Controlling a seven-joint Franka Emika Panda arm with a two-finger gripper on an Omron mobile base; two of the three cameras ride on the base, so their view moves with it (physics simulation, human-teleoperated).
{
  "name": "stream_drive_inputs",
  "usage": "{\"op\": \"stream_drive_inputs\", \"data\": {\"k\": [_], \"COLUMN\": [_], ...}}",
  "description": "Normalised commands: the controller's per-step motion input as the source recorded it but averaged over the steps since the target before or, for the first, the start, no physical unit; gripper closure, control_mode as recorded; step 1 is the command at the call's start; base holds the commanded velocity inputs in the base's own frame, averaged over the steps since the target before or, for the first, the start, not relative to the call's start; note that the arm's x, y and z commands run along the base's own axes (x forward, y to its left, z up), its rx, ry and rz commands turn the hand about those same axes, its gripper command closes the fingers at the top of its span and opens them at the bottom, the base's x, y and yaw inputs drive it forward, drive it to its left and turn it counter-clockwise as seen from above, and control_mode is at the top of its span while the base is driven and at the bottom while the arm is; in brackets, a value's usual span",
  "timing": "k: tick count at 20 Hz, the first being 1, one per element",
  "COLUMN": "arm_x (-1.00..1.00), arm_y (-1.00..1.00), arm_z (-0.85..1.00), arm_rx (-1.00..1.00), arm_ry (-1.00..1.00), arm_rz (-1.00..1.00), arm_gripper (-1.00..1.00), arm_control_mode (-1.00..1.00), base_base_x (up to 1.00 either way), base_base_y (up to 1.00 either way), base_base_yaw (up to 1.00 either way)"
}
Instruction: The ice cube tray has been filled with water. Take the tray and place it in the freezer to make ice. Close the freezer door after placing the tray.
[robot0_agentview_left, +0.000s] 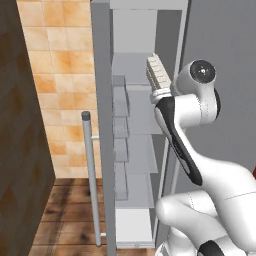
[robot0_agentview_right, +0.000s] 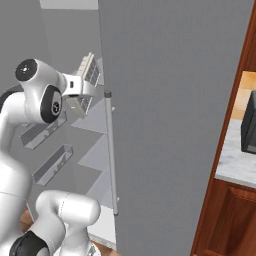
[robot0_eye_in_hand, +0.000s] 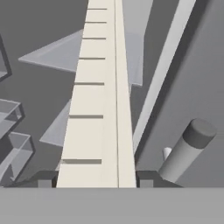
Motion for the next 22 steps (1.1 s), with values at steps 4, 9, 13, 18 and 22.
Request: {"op": "stream_drive_inputs", "data": {"k": [4,9,13,18,22], "arm_x": [0.0,0.0,-0.14,-0.3,-0.3], "arm_y": [0.0,0.0,0.0,0.0,0.0], "arm_z": [0.06,0.18,0.21,0.15,0.09], "arm_rx": [-0.15,-0.14,-0.11,-0.09,-0.11], "arm_ry": [0.02,0.0,0.01,0.1,0.14], "arm_rz": [0.0,0.01,0.07,0.12,0.11], "arm_gripper": [1.0,1.0,1.0,1.0,1.0], "arm_control_mode": [-1.0,-1.0,-1.0,-1.0,-1.0], "base_base_x": [0.0,0.0,0.0,0.0,0.0], "base_base_y": [0.0,0.0,0.0,0.0,0.0], "base_base_yaw": [0.0,0.0,0.0,0.0,0.0]}}
